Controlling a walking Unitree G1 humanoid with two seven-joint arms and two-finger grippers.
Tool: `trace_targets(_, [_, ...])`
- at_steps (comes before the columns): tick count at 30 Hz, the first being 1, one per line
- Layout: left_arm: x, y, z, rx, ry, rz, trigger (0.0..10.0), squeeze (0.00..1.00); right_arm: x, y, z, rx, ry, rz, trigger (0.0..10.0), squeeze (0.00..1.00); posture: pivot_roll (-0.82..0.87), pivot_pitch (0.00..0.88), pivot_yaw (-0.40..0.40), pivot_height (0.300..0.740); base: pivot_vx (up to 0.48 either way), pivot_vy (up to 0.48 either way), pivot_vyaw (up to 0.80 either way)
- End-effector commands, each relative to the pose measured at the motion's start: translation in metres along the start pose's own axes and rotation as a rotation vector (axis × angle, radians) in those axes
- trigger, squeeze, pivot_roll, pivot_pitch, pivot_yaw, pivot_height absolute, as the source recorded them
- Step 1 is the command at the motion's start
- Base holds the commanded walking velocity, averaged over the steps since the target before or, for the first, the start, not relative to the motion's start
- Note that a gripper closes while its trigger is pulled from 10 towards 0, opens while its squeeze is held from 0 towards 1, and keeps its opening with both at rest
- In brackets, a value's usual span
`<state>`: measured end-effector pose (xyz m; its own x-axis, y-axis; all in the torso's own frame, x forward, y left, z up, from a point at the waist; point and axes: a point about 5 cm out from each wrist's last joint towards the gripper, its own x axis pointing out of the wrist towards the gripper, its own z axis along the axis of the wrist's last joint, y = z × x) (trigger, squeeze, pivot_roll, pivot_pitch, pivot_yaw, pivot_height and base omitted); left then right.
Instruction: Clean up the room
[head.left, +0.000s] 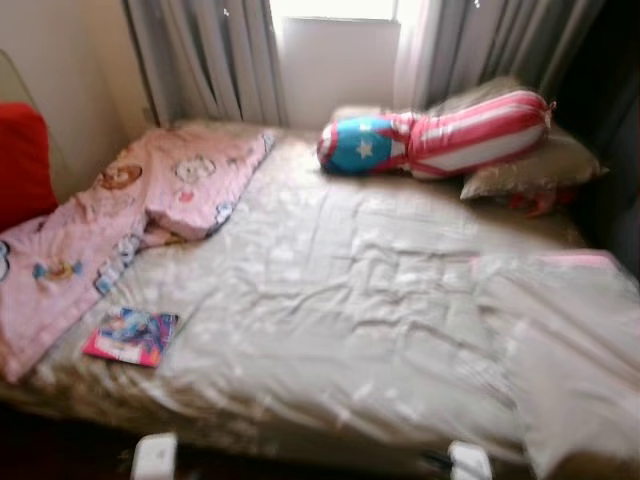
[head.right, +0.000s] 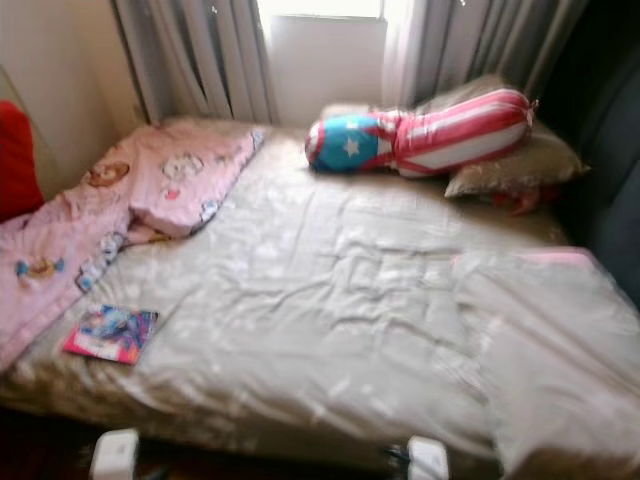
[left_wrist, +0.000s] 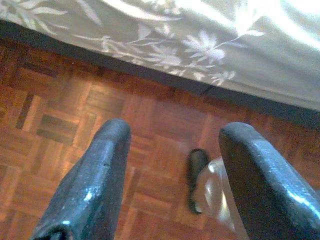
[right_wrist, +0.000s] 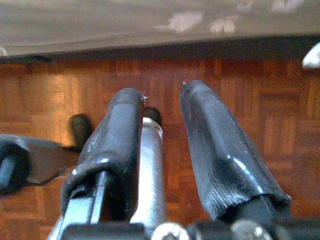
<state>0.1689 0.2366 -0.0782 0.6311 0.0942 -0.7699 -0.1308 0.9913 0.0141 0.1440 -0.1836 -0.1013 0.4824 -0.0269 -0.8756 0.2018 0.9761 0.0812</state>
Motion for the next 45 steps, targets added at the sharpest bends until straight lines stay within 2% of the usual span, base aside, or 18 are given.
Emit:
trace_targets(1, [-0.0007,0.0069,0.0010,0.011,0.007,0.016,10.0,0.00,0.0016,0.0085,0.0065,0.007,-0.021,0.020,10.0,0.00,0.04,0.000,-0.020,0.740,0.000,0.469,0.00])
trace_targets(18, [0.0002,0.0038,0.0020,0.006,0.006,0.011,10.0,0.00,0.0014,0.0027,0.0092,0.015,-0.029,0.004,10.0,0.00,0.04,0.000,-0.022,0.740,0.000,0.469,0.00])
trace_targets(45, [0.0006,0.0036,0.0035,-0.001,0.002,0.014,10.0,0.00,0.0016,0.0030,0.0107,0.006,-0.026,0.019,10.0,0.00,0.04,0.000,-0.024,0.740,0.000,0.469,0.00])
